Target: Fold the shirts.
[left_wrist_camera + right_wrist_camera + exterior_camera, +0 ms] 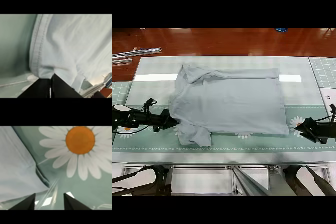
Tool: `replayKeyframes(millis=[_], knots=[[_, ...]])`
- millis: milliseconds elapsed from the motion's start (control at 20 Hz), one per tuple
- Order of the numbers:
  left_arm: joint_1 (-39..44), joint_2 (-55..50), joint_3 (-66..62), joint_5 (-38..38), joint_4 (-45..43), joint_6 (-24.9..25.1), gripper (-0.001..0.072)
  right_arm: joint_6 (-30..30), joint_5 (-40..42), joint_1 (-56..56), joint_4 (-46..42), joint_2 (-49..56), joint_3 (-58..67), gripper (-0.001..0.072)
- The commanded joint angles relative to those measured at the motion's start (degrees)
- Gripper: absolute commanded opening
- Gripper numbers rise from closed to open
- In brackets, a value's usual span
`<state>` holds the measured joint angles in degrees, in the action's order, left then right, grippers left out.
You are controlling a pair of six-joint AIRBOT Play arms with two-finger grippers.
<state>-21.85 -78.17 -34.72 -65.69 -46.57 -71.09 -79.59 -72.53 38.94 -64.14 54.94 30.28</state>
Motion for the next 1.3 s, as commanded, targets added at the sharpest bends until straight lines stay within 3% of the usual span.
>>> replayKeyframes(millis=[0,350,400,450,500,750,950,1100,1250], knots=[[0.1,0.0,0.0,0.5,-0.1,0.2,0.0018,1.0,-0.4,-1.9,3.4,4.1,-1.7,0.0409],[0.1,0.0,0.0,0.7,-0.1,0.1,0.0018,3.0,10.3,-10.7,13.8,15.8,-1.0,0.0395],[0.1,0.0,0.0,0.7,-0.1,0.1,0.0018,3.3,11.0,-12.2,14.9,16.7,-0.1,0.0307],[0.1,0.0,-0.3,0.7,0.0,0.1,0.0018,5.0,10.9,-13.6,16.4,17.0,1.5,0.0124],[0.0,0.1,-1.1,0.6,0.0,0.1,0.0018,7.4,9.8,-15.0,18.0,16.9,3.7,0.0026],[0.0,7.6,-15.3,-2.0,10.3,0.0,0.0018,5.8,-1.0,-17.7,17.6,12.2,27.2,0.0025],[0.0,15.1,-36.7,-1.3,26.0,3.4,0.0017,3.7,-1.1,-17.7,17.4,7.4,53.8,0.0025],[0.0,17.3,-54.2,-0.3,26.6,2.5,0.0017,1.0,-0.7,-17.6,14.8,5.4,72.3,0.0025],[0.0,19.7,-67.5,-0.4,22.6,-0.6,0.0017,-0.1,-0.4,-17.6,13.6,2.2,82.9,0.0025]])
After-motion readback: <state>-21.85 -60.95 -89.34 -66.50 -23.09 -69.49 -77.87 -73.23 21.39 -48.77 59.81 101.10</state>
